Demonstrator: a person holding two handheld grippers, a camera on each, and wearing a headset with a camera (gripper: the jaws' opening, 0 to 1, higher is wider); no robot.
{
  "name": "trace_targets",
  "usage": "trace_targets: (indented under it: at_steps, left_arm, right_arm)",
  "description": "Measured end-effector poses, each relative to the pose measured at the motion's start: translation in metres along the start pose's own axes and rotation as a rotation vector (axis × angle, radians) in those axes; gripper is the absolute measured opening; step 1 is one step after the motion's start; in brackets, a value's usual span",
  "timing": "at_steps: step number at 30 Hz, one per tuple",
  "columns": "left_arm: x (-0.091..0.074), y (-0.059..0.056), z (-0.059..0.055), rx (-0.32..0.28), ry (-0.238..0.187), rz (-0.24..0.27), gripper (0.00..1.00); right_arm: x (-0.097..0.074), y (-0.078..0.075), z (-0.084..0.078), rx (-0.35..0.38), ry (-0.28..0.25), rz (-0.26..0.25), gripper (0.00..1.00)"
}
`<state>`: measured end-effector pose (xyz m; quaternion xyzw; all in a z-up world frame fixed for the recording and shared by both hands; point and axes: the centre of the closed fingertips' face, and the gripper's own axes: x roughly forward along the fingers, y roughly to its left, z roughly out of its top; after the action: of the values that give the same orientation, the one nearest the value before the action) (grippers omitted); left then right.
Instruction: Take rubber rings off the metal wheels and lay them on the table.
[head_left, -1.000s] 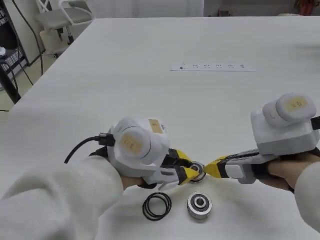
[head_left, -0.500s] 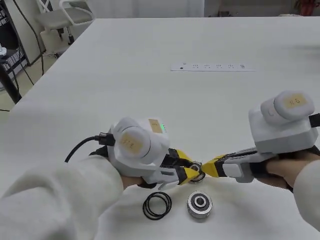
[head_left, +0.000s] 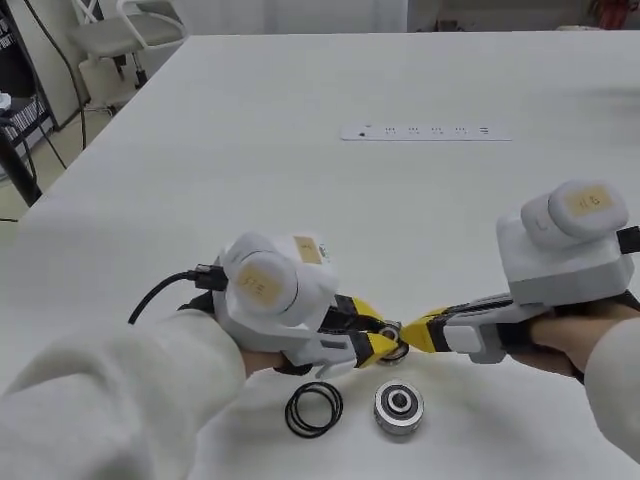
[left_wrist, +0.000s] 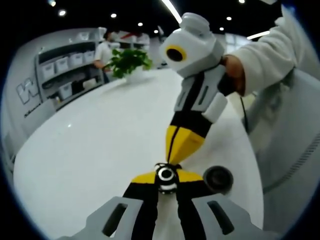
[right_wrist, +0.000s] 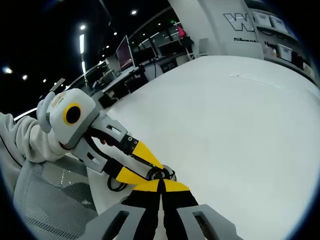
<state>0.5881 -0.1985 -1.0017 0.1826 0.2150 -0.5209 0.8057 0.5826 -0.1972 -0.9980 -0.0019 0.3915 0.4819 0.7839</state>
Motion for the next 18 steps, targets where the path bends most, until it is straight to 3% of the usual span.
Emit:
trace_targets:
  at_steps: [7,9,10,11,12,13,15,18]
  left_arm:
    - [0.000,-0.001,0.000,-0.001,-0.001,-0.002,0.14]
    - [0.000,-0.001,0.000,-0.002,-0.002,-0.002,0.14]
    - [0.000,-0.001,0.000,-0.003,-0.002,-0.001,0.14]
    - [0.000,0.000,0.000,-0.004,-0.003,0.000,0.14]
    - [0.000,0.000,0.001,-0.005,-0.004,0.002,0.14]
    - [0.001,0.000,0.001,-0.008,-0.005,0.003,0.14]
    - [0.001,0.000,0.001,-0.006,-0.007,0.004,0.14]
    - [0.001,0.000,0.001,-0.014,-0.005,0.012,0.14]
  right_arm:
    - [0.000,0.003,0.003,0.002,-0.010,0.017,0.00]
    - [0.000,0.011,0.010,0.030,-0.042,0.060,0.00]
    - [0.000,0.018,0.018,0.037,-0.085,0.097,0.00]
    - [-0.001,0.017,0.025,0.064,-0.114,0.093,0.00]
    - [-0.001,0.007,0.016,0.060,-0.056,0.034,0.00]
    - [0.000,0.004,0.019,0.038,-0.079,0.023,0.00]
    - [0.000,0.006,0.015,0.070,-0.073,0.041,0.00]
    - [-0.001,0.003,0.015,0.069,-0.072,0.023,0.00]
